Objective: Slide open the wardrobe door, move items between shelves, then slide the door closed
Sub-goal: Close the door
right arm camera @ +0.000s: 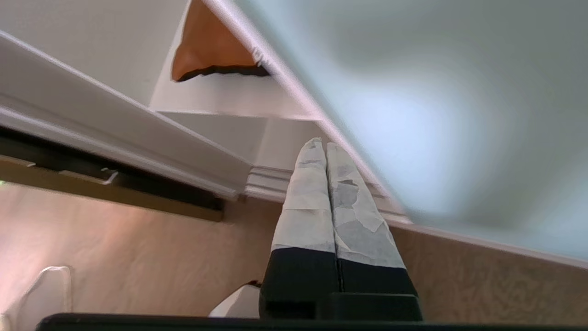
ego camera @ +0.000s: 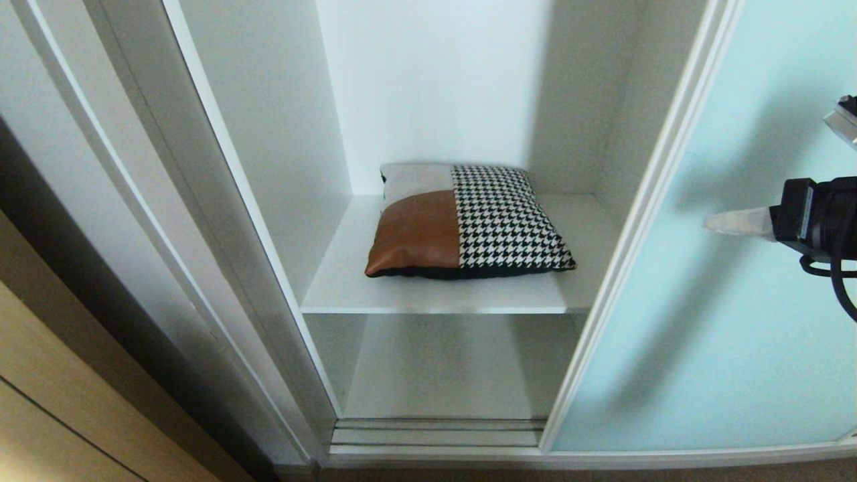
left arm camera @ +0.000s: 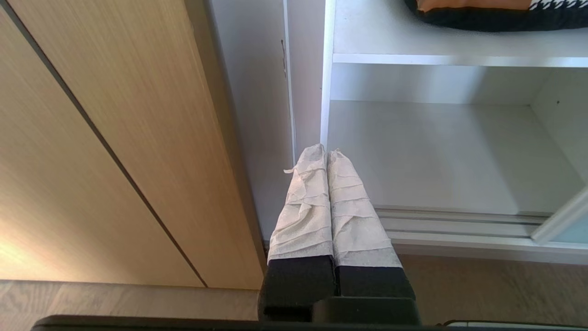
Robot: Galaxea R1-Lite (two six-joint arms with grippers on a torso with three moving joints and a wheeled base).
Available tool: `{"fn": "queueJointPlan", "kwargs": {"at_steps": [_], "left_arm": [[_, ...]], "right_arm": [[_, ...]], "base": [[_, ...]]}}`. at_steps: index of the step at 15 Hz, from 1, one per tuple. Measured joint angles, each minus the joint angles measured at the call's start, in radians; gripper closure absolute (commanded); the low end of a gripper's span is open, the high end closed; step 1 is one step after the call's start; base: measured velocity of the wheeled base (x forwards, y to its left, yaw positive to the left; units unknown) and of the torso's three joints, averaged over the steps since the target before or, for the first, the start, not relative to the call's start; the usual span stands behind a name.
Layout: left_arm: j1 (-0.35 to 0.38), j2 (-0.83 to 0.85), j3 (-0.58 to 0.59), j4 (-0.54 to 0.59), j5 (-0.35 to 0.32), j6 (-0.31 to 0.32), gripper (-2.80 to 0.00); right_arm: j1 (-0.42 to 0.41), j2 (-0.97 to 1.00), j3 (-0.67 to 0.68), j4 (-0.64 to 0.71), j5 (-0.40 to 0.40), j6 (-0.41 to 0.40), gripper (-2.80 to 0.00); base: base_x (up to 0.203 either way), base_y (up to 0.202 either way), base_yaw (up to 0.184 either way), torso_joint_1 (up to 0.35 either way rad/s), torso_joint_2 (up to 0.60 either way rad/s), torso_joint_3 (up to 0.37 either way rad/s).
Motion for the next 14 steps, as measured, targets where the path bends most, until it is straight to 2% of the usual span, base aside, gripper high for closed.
{"fn": "queueJointPlan", "kwargs": {"at_steps": [4,10,14], "left_arm": [[0.0,0.0,0.0,0.0,0.0,0.001,0.0],[0.0,0.0,0.0,0.0,0.0,0.0,0.0],[0.0,0.0,0.0,0.0,0.0,0.0,0.0]], "right_arm": [[0.107,-0.011,-0.008,-0.037,-0.126,0.009,0.0],[0.309,0.012,-0.034,-0.09,-0.412,0.052,0.0],[0.433,0.038,-0.067,-0.099,-0.495,0.082,0.0]], "base": [[0.0,0.0,0.0,0.0,0.0,0.0],[0.0,0.0,0.0,0.0,0.0,0.0],[0.0,0.0,0.0,0.0,0.0,0.0]]}}
